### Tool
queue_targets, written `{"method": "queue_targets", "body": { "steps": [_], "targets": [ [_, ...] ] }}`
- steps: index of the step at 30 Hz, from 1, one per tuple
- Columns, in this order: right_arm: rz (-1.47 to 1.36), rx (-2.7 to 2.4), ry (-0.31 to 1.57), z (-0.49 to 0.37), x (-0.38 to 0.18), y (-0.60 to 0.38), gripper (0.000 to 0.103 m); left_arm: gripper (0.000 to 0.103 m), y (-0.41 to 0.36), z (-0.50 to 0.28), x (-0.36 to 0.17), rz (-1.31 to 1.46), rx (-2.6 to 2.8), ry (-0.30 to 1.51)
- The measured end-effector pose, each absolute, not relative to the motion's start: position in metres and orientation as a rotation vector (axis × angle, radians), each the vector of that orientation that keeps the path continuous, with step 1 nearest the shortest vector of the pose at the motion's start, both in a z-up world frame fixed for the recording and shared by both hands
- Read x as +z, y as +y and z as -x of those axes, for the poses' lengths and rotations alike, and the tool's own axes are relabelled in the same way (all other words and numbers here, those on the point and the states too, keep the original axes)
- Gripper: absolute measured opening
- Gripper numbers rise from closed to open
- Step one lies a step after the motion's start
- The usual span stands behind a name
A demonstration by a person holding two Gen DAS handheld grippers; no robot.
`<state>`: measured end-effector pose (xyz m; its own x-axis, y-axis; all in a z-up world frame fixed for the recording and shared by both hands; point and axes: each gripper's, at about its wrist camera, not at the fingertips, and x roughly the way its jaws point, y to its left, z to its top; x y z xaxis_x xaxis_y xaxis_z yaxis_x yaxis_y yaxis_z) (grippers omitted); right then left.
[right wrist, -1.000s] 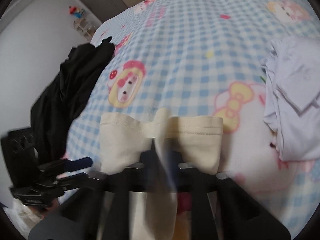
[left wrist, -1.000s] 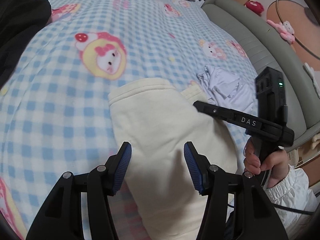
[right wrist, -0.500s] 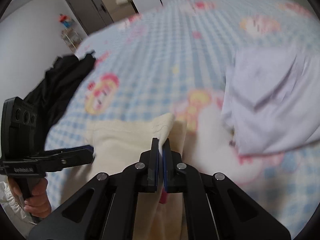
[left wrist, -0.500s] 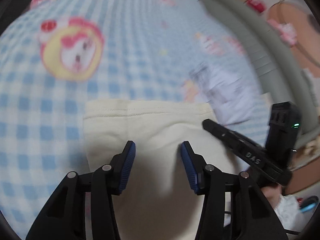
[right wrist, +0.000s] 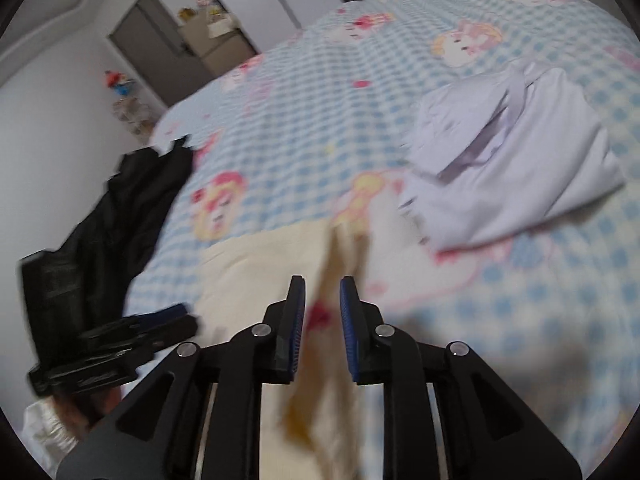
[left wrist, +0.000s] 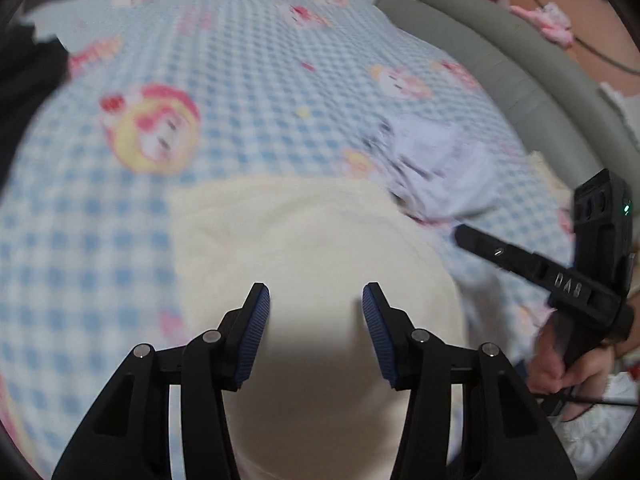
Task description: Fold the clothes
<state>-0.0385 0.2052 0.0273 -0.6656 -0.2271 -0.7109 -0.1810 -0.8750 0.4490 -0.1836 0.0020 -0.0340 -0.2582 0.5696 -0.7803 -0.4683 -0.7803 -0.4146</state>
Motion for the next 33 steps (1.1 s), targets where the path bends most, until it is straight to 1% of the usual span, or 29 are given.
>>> {"method": "queue_targets", "body": {
  "steps": [2,6,7,8,9,10,12,13,14,16,18,19,21,22,24,26,28,33],
  "targets": [
    [-1.311,-2.751,-0.712,0.036,0.022,0.198,0.019,0.051,0.008,0.179,-0.042,1.368,2.08,-0.057],
    [-1.389,-2.78,-0.575,0.033,0.01,0.185,0.019,0.051,-0.002,0.174,-0.038,1.375,2.102,-0.01],
    [-1.407,-2.786,-0.54,0.032,0.007,0.181,0.019,0.051,-0.008,0.17,-0.036,1.36,2.134,0.052],
    [-1.426,-2.792,-0.504,0.031,0.004,0.178,0.022,0.051,-0.016,0.166,-0.035,1.353,2.155,0.098],
    [-1.445,-2.797,-0.469,0.03,0.001,0.174,0.04,0.051,-0.024,0.162,-0.036,1.356,2.162,0.122],
    [-1.463,-2.802,-0.433,0.029,-0.002,0.171,0.041,0.051,-0.032,0.158,-0.036,1.359,2.17,0.146],
    [-1.5,-2.811,-0.361,0.027,-0.008,0.164,0.039,0.051,-0.05,0.151,-0.036,1.386,2.145,0.068],
    [-1.487,-2.837,-0.384,0.02,-0.001,0.171,0.038,0.051,-0.058,0.146,-0.036,1.393,2.126,0.012],
    [-1.455,-2.84,-0.456,0.015,0.006,0.179,0.038,0.051,-0.064,0.139,-0.037,1.394,2.106,-0.024],
    [-1.406,-2.801,-0.582,0.008,0.014,0.185,0.039,0.051,-0.064,0.125,-0.043,1.412,2.062,-0.029],
    [-1.375,-2.714,-0.682,0.003,0.016,0.183,0.039,0.051,-0.058,0.117,-0.056,1.469,2.047,0.02],
    [-1.388,-2.678,-0.671,0.003,0.011,0.176,0.039,0.053,-0.057,0.114,-0.064,1.511,2.05,0.05],
    [-1.498,-2.669,-0.589,0.006,-0.008,0.162,0.039,0.054,-0.065,0.115,-0.068,1.553,2.036,0.012],
    [-1.534,-2.677,-0.591,0.003,-0.015,0.165,0.039,0.055,-0.069,0.116,-0.069,1.569,2.026,-0.018],
    [-1.563,-2.675,-0.607,-0.001,-0.021,0.167,0.039,0.058,-0.076,0.113,-0.066,1.575,2.036,0.0],
    [-1.548,-2.656,-0.632,-0.004,-0.019,0.166,0.04,0.058,-0.085,0.108,-0.061,1.564,2.045,0.002],
    [-1.533,-2.636,-0.656,-0.007,-0.016,0.165,0.039,0.055,-0.095,0.106,-0.058,1.551,2.029,-0.072],
    [-1.495,-2.587,-0.717,-0.013,-0.011,0.163,0.041,0.055,-0.09,0.104,-0.066,1.581,1.986,-0.101]
  ]
}}
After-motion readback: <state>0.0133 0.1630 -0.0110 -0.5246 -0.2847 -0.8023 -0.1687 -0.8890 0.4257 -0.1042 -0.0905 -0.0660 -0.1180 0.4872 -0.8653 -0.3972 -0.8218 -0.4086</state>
